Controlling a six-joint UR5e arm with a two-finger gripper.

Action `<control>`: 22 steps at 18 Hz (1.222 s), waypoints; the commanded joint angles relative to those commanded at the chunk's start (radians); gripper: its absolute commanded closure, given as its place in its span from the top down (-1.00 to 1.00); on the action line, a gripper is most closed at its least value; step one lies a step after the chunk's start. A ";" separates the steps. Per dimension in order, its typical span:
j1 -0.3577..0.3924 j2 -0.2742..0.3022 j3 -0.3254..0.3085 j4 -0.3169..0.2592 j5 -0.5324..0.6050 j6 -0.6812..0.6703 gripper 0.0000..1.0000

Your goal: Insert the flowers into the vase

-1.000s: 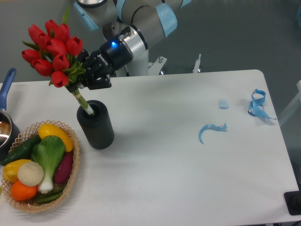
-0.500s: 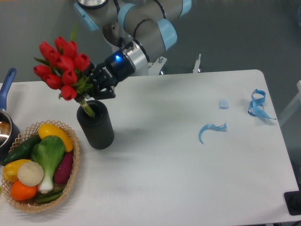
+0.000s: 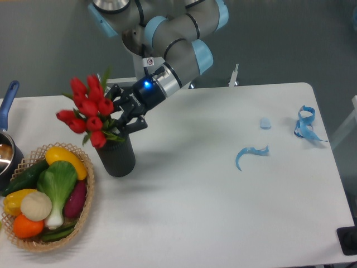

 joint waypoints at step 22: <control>0.225 0.118 -0.023 -0.003 0.077 -0.021 1.00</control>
